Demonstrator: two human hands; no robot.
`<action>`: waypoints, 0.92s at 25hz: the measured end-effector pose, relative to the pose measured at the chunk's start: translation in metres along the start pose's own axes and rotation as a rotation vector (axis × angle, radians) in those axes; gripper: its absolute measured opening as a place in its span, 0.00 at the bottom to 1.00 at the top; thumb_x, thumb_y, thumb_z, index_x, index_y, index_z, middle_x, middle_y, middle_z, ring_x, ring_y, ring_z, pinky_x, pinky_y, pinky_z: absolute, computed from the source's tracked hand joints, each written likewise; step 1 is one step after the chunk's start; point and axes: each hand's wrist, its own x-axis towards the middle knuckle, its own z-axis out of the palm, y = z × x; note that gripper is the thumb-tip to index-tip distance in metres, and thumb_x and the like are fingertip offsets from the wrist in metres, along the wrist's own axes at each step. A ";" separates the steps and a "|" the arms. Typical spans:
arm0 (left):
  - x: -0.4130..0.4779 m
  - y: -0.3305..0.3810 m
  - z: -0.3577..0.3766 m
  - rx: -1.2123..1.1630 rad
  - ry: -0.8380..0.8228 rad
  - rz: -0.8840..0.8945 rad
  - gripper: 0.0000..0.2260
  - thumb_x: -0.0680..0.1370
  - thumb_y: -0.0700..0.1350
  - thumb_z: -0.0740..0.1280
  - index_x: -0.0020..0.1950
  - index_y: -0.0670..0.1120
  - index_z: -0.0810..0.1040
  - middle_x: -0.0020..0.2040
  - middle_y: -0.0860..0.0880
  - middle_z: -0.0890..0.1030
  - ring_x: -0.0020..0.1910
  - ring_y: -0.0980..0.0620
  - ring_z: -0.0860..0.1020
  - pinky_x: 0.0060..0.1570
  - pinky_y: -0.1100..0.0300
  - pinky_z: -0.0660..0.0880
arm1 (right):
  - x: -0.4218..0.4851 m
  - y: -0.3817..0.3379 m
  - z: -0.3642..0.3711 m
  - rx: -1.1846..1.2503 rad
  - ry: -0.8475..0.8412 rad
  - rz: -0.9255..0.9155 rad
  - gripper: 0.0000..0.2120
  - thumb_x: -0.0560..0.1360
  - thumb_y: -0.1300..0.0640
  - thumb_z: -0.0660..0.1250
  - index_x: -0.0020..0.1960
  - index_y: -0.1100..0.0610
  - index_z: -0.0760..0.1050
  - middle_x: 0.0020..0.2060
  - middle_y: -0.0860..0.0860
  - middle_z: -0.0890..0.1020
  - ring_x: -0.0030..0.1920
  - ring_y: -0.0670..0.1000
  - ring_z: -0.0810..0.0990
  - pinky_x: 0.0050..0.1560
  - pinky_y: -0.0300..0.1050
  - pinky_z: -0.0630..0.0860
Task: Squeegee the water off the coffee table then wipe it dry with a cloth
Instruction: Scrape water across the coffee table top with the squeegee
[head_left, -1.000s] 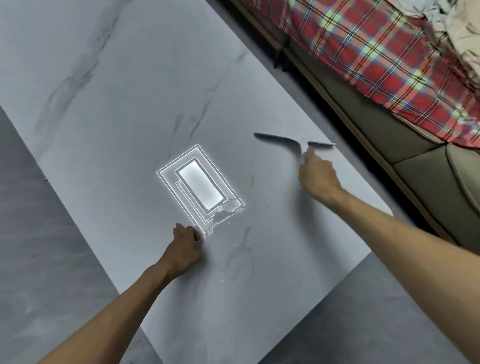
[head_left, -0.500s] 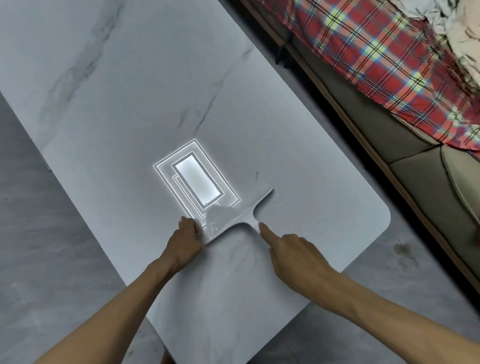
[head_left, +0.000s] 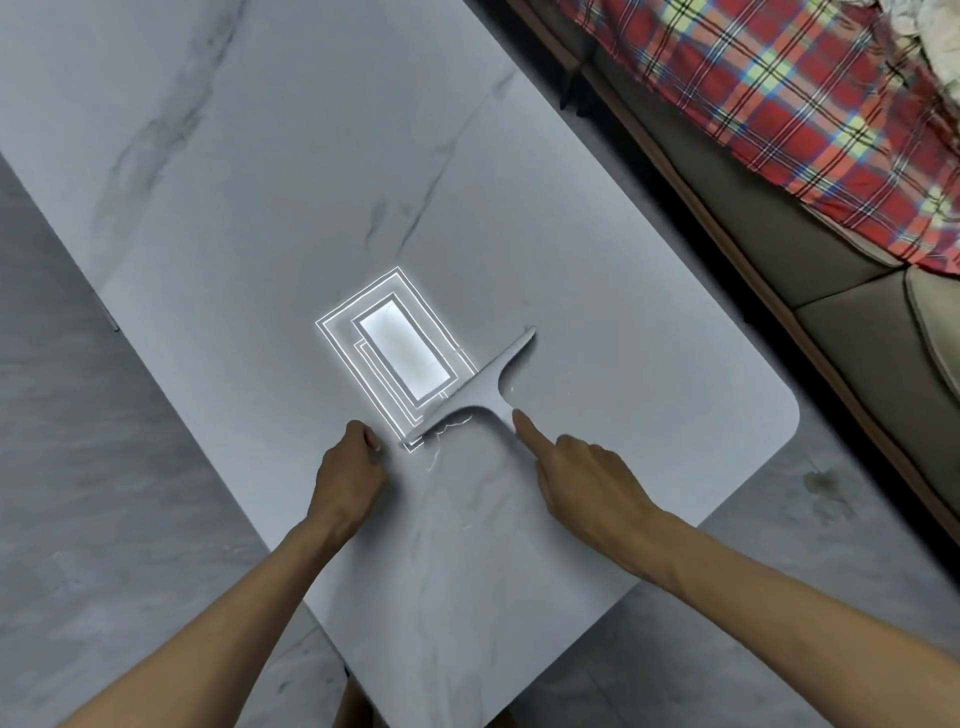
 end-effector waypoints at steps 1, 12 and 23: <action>0.000 0.004 0.003 0.017 -0.019 0.001 0.12 0.70 0.33 0.57 0.49 0.45 0.69 0.38 0.49 0.74 0.35 0.49 0.71 0.31 0.57 0.66 | -0.012 0.008 0.003 -0.025 -0.019 -0.011 0.32 0.80 0.59 0.53 0.79 0.45 0.43 0.37 0.49 0.67 0.34 0.52 0.68 0.35 0.44 0.61; 0.021 0.073 0.056 0.285 -0.146 0.283 0.08 0.71 0.34 0.57 0.35 0.44 0.61 0.45 0.45 0.67 0.47 0.36 0.73 0.36 0.52 0.68 | 0.060 0.129 -0.082 0.107 0.217 0.288 0.21 0.82 0.53 0.51 0.74 0.49 0.54 0.53 0.62 0.79 0.49 0.65 0.76 0.43 0.50 0.67; 0.033 0.091 0.064 0.406 -0.354 0.089 0.09 0.76 0.38 0.56 0.56 0.41 0.65 0.75 0.28 0.48 0.75 0.30 0.51 0.67 0.45 0.63 | -0.048 0.099 -0.021 0.070 -0.112 0.175 0.31 0.81 0.57 0.53 0.79 0.46 0.42 0.39 0.49 0.72 0.37 0.51 0.72 0.38 0.44 0.68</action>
